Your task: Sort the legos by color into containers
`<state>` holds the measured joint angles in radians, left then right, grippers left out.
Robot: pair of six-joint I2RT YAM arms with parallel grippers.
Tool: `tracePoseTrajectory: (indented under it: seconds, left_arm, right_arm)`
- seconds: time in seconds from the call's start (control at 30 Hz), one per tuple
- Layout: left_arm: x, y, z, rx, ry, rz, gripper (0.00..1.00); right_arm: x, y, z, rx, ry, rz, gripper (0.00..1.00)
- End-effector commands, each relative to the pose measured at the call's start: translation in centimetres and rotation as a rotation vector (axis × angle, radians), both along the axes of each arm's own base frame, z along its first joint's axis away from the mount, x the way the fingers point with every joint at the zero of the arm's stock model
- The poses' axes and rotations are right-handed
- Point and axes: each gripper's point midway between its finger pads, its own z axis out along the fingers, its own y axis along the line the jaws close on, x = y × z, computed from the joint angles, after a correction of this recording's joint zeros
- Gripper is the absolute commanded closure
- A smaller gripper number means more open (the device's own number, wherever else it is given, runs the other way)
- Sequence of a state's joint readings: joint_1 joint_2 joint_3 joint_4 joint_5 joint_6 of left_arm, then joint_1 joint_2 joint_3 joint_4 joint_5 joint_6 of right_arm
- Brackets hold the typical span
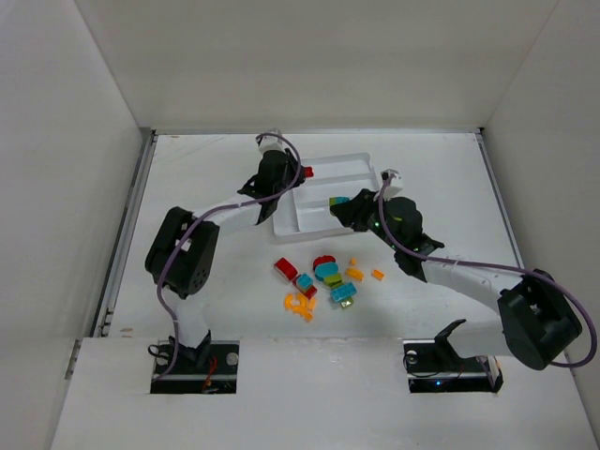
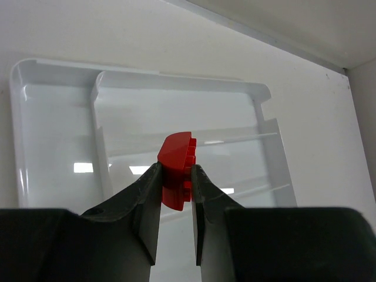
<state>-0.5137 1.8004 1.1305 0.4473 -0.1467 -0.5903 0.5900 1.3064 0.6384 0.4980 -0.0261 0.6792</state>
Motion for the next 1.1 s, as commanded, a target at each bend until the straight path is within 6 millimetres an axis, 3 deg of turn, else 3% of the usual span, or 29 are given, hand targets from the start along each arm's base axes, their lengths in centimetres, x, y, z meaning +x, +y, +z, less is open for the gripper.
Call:
tracePoseTrajectory:
  seconds: [0.0,0.3,0.4,0.5,0.57,0.7,0.87,0.97,1.07]
  left_arm:
    - [3.2,-1.2,3.0,-0.049,-0.081,-0.031,0.9]
    - [6.2,-1.7,1.2,0.003,-0.069,-0.024,0.83]
    - [6.6,-1.8,1.1,0.006,-0.068,-0.025,0.71]
    - [6.3,-1.5,2.2,-0.002,-0.083,-0.024,0.56]
    - [5.5,-0.9,2.9,-0.011,-0.086,-0.017,0.53]
    - [1.4,-0.6,3.6,-0.097,-0.044,-0.026,0.56]
    - [-7.4,-3.5,4.5,-0.306,0.009,-0.178,0.58]
    - [-10.9,-3.9,4.9,-0.426,0.035,-0.198,0.54]
    - [-12.9,-3.7,5.9,-0.535,0.024,-0.207,0.49]
  right_arm:
    - [0.5,-0.5,1.2,0.011,-0.046,-0.024,0.76]
    - [0.5,-0.2,1.1,0.01,-0.043,-0.018,0.75]
    - [0.6,-0.1,1.0,0.004,-0.042,-0.016,0.75]
    - [0.7,-0.1,0.6,-0.007,-0.038,-0.018,0.75]
    - [0.8,-0.1,0.5,-0.009,-0.034,-0.016,0.75]
    - [0.6,0.3,0.5,0.006,-0.029,0.003,0.74]
    - [0.2,0.6,0.8,0.044,-0.021,0.043,0.72]
    - [0.0,1.2,0.6,0.06,-0.008,0.085,0.72]
    - [-0.7,2.1,1.1,0.094,-0.012,0.143,0.7]
